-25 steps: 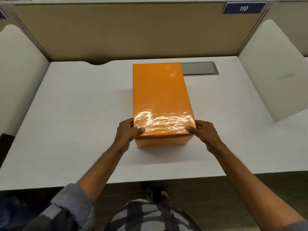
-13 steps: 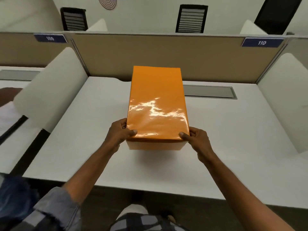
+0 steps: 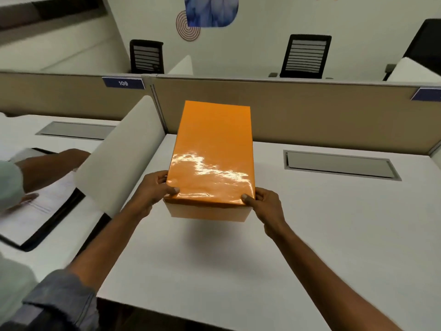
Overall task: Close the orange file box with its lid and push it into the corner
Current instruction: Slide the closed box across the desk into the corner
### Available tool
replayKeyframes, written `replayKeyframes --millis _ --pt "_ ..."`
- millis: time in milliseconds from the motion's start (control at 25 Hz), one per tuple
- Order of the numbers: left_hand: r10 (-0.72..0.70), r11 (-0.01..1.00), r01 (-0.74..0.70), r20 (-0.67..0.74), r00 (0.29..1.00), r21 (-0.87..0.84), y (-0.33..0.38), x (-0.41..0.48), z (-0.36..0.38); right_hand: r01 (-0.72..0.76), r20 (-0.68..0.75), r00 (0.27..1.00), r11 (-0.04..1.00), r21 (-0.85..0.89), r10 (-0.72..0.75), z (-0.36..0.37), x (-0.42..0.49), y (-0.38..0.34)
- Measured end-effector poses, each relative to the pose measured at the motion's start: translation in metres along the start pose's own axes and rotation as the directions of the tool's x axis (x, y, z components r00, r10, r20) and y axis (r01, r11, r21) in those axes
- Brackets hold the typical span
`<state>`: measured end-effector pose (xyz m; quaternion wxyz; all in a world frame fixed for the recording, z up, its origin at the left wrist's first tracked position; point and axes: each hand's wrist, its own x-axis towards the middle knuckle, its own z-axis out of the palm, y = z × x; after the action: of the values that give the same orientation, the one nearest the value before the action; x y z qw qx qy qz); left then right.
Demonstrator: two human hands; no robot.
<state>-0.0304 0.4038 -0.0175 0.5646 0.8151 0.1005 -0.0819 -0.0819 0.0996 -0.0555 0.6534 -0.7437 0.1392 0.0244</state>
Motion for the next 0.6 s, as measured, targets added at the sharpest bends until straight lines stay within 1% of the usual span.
replayKeyframes --millis 80,240,440,600 --pt "0.002 1.0 -0.002 0.005 1.0 0.017 -0.008 0.039 -0.037 -0.012 -0.012 1.0 1.0 0.003 0.012 0.048 0.022 -0.007" --pt "-0.019 0.998 0.012 0.102 0.995 0.069 -0.036 0.106 -0.102 -0.049 -0.033 0.998 0.998 -0.051 0.048 0.133 0.061 -0.013" --pt "-0.008 1.0 0.004 0.214 0.977 0.023 -0.063 0.172 -0.153 -0.102 -0.013 0.995 0.987 -0.123 0.101 0.205 0.104 -0.012" --pt "-0.019 0.999 0.01 0.183 0.983 0.048 -0.078 0.205 -0.166 -0.048 0.075 0.994 0.947 -0.319 0.076 0.236 0.138 -0.012"
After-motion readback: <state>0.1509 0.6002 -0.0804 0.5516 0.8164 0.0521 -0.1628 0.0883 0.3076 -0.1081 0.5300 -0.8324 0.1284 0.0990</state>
